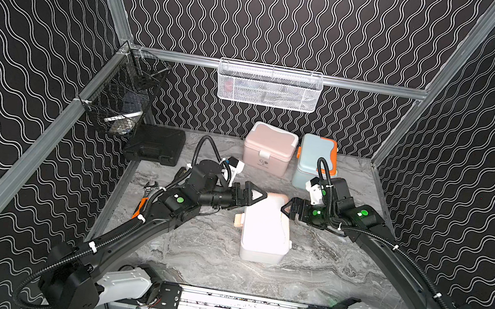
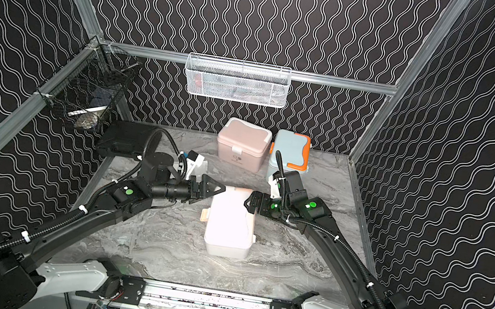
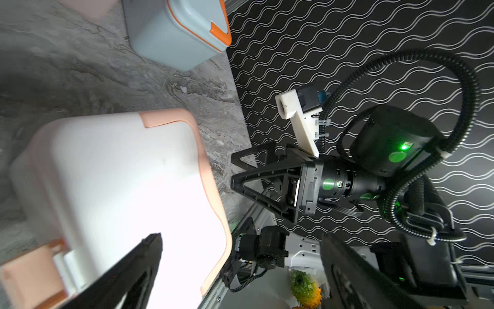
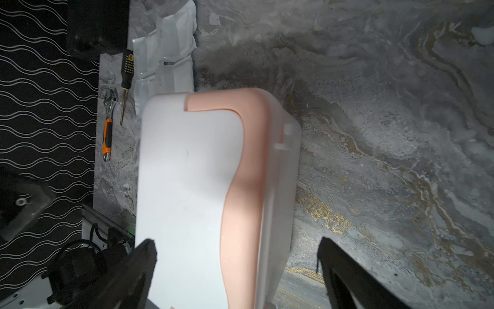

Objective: Open first aid kits and take out gauze
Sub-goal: Open the lid of the first aid kit.

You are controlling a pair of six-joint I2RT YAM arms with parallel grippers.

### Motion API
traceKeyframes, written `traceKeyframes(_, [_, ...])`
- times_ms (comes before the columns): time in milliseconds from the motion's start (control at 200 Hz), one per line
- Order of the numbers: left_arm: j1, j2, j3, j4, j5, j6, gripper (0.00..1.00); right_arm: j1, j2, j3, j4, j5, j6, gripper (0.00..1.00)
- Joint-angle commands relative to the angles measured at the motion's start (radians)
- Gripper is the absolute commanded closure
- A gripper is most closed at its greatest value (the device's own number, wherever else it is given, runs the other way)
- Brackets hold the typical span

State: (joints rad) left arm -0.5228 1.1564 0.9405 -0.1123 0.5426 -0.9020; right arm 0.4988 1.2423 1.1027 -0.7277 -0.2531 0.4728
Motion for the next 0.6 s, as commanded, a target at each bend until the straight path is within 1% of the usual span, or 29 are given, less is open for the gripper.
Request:
traceKeyframes(0, [0.006,-0.017,-0.033,-0.123,-0.059,0.069,0.02,-0.001,0.022,-0.004,0.012,-0.062,-0.021,0.09])
traceKeyframes(140, [0.006,-0.013,-0.093,-0.094,-0.044,0.056,0.02,-0.001,0.050,-0.007,0.009,-0.097,-0.028,0.15])
traceKeyframes(320, [0.006,0.029,-0.118,-0.037,-0.017,0.047,0.02,0.000,0.065,-0.025,0.024,-0.134,-0.028,0.15])
traceKeyframes(475, [0.006,0.079,-0.119,0.031,0.017,0.030,0.02,-0.001,0.068,-0.030,0.024,-0.138,-0.028,0.15])
traceKeyframes(596, [0.005,0.104,-0.112,0.055,0.022,0.027,0.02,-0.001,0.072,-0.031,0.022,-0.141,-0.031,0.15])
